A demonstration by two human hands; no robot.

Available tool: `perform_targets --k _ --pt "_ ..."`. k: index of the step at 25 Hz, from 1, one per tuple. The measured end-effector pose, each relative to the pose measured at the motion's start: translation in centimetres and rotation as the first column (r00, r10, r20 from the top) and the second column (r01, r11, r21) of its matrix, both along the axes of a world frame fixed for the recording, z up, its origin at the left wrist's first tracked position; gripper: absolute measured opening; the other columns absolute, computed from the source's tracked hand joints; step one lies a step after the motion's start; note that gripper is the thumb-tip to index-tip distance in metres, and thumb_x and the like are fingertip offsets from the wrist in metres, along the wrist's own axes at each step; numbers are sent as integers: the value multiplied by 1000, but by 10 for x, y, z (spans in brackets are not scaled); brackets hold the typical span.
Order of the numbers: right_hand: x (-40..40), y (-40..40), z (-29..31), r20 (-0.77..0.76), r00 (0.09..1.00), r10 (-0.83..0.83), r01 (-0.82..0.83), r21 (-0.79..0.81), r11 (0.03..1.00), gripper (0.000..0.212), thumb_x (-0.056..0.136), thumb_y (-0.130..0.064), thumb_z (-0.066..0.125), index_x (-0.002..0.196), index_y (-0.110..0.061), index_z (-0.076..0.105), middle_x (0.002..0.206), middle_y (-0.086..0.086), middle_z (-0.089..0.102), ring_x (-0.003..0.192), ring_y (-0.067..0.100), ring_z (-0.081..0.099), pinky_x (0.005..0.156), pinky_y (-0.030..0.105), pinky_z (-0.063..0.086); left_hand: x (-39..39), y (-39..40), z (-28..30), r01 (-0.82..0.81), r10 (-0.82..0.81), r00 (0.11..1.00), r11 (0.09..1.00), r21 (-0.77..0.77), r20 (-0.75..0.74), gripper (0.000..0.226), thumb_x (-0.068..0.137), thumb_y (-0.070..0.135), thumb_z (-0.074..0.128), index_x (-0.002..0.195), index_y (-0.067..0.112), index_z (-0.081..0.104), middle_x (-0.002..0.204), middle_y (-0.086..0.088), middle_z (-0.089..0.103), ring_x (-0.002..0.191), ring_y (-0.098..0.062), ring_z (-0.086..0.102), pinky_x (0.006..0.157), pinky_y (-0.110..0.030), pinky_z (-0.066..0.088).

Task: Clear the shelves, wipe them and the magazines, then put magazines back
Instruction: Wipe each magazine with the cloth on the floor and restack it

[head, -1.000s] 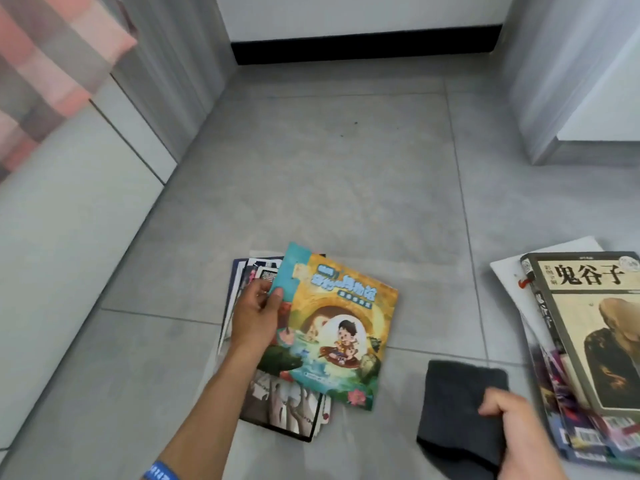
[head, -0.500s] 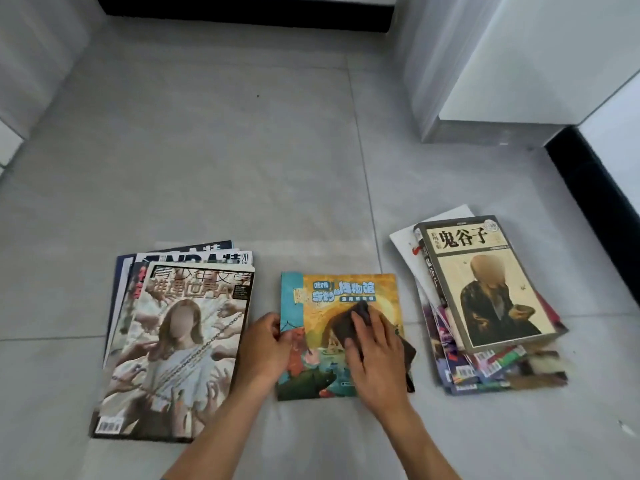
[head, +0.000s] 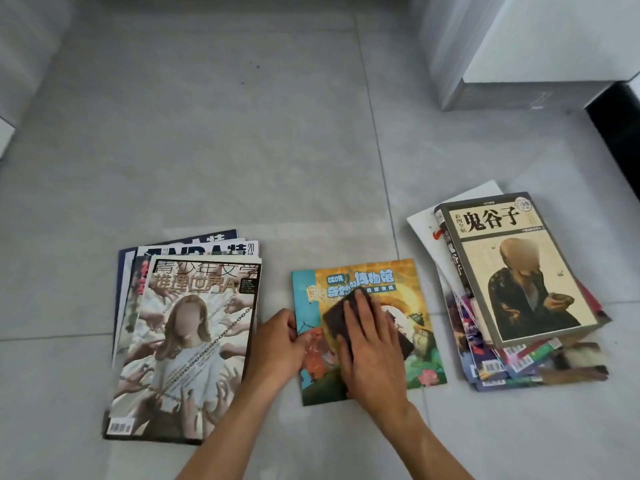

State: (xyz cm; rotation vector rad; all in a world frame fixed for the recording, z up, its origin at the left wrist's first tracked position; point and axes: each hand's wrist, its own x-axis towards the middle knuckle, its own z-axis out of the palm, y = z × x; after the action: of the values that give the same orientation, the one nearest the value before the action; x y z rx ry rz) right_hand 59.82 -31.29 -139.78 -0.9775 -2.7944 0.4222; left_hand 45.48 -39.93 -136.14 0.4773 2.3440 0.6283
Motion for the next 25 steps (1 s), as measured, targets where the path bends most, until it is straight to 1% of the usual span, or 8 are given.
perform_targets --k 3,6,9,13,15,18,21,25 --pt "12 34 -4 15 941 339 -339 61 939 51 100 -39 43 146 -18 48 160 0 33 145 26 36 109 48 44 -2 -1 2 8 -9 1000 999 31 9 17 83 20 75 85 19 59 72 9 61 65 -8 59 57 -23 47" --pt "15 82 -6 -12 997 -81 81 33 996 51 102 -37 41 146 -13 48 159 8 35 144 32 36 110 55 41 0 -1 3 29 -29 1000 999 36 9 19 87 24 73 87 22 54 74 14 57 63 4 53 47 -11 36" --pt "-18 61 -5 -74 910 -407 406 -25 913 47 101 -29 46 145 -15 50 158 11 36 144 38 33 114 58 35 1 0 4 7 -8 1000 999 54 24 18 86 24 74 86 21 56 72 13 59 61 5 54 47 -9 38" --pt "-42 11 -10 -93 980 174 -174 5 985 45 98 -29 50 143 -24 52 156 4 42 143 34 38 113 51 39 -1 0 -1 -15 15 1000 997 73 -9 30 80 23 78 71 23 49 61 9 55 59 -15 54 49 -18 34" --pt "-26 39 -11 -80 955 286 -283 46 958 45 100 -36 47 144 -26 51 157 2 40 142 30 40 110 51 43 -1 0 -3 4 -3 1000 999 54 -19 26 81 27 77 77 20 53 64 9 56 63 -16 56 54 -24 37" --pt "-5 85 -7 -63 993 -102 104 20 994 46 102 -36 45 144 -20 51 156 6 40 144 34 36 110 57 41 -2 0 -4 25 -25 1000 1000 17 -5 20 87 29 73 87 19 55 73 13 58 64 2 54 49 -14 34" --pt "-30 70 -1 -10 920 -393 393 -23 919 51 101 -32 47 148 -14 45 158 12 35 147 40 26 115 61 31 -1 0 -3 7 -7 999 1000 17 -40 29 83 34 76 82 18 52 72 9 59 62 -1 54 49 -19 33" --pt "-46 24 -2 0 984 176 -176 44 983 53 101 -32 43 150 -13 42 163 4 27 152 30 18 121 52 25 0 -3 -4 34 -24 993 995 89 -112 36 78 35 80 90 21 49 62 7 56 58 -14 56 50 -24 33"
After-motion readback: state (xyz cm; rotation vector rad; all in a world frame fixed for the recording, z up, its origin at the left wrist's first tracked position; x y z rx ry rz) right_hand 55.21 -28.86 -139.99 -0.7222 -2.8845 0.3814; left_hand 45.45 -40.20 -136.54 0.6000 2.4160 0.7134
